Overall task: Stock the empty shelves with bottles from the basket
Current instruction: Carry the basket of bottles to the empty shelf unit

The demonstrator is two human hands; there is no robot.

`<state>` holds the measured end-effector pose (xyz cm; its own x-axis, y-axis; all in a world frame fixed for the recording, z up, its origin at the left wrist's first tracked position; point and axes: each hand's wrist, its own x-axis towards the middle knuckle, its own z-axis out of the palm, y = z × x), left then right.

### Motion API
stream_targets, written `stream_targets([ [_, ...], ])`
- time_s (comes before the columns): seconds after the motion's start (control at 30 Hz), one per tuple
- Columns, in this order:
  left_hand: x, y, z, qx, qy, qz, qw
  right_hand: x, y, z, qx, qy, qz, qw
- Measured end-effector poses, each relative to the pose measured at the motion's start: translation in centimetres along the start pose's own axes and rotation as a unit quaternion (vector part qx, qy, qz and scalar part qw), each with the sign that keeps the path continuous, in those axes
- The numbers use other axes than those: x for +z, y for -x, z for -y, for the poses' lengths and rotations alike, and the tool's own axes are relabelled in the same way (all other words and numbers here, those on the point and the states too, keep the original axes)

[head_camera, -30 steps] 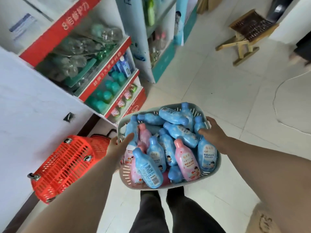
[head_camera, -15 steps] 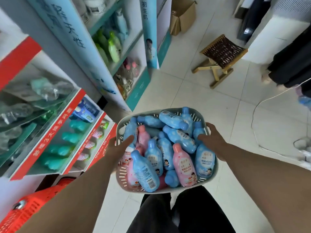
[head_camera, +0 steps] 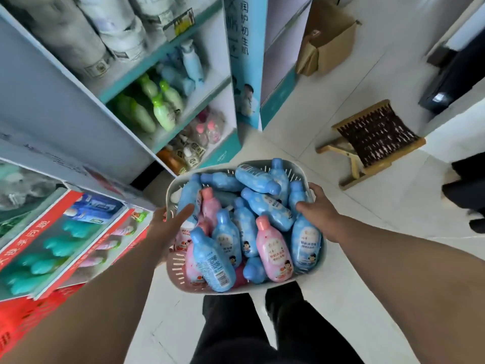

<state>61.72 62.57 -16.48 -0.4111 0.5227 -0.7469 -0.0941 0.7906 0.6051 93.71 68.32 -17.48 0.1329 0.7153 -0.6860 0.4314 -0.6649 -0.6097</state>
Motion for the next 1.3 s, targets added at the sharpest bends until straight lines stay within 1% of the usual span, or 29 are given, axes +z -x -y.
stream_targets([
  [0.17, 5.8, -2.2, -4.4, -0.029, 0.052, -0.033, 0.998, -5.0, -9.0, 6.1, -0.025, 0.039, 0.042, 0.998],
  [0.23, 7.7, -3.9, -5.9, -0.040, 0.059, -0.030, 0.997, -6.0, -12.0, 7.8, -0.035, 0.062, 0.052, 0.996],
  [0.37, 10.9, -7.6, -8.6, -0.067, 0.059, -0.031, 0.996, -8.1, -17.6, 11.2, -0.023, 0.088, 0.061, 0.994],
  [0.43, 12.6, -8.1, -11.4, -0.067, 0.050, -0.043, 0.996, -9.1, -20.3, 13.2, -0.018, 0.096, 0.069, 0.993],
  [0.57, 15.0, -9.9, -14.6, -0.077, 0.051, -0.084, 0.992, -10.3, -25.1, 17.0, -0.021, 0.115, 0.091, 0.989],
  [0.7, 18.3, -9.7, -17.2, -0.106, 0.121, -0.130, 0.978, -11.0, -30.9, 21.2, -0.058, 0.170, 0.140, 0.974],
  [0.77, 20.3, -9.9, -17.8, -0.125, 0.163, -0.157, 0.966, -11.1, -33.4, 23.8, -0.083, 0.197, 0.172, 0.962],
  [0.83, 22.1, -9.6, -18.5, -0.135, 0.205, -0.184, 0.952, -11.3, -35.3, 26.0, -0.101, 0.228, 0.203, 0.947],
  [0.93, 24.5, -8.9, -19.3, -0.153, 0.248, -0.215, 0.932, -11.4, -37.4, 28.9, -0.131, 0.267, 0.231, 0.927],
  [1.07, 27.1, -8.5, -19.5, -0.167, 0.288, -0.238, 0.912, -11.6, -38.4, 31.6, -0.151, 0.317, 0.240, 0.905],
  [1.2, 28.1, -8.8, -19.3, -0.174, 0.316, -0.239, 0.902, -11.6, -39.1, 32.7, -0.164, 0.343, 0.243, 0.892],
  [1.3, 28.5, -9.1, -19.4, -0.180, 0.321, -0.246, 0.897, -11.8, -39.6, 33.0, -0.167, 0.343, 0.247, 0.891],
])
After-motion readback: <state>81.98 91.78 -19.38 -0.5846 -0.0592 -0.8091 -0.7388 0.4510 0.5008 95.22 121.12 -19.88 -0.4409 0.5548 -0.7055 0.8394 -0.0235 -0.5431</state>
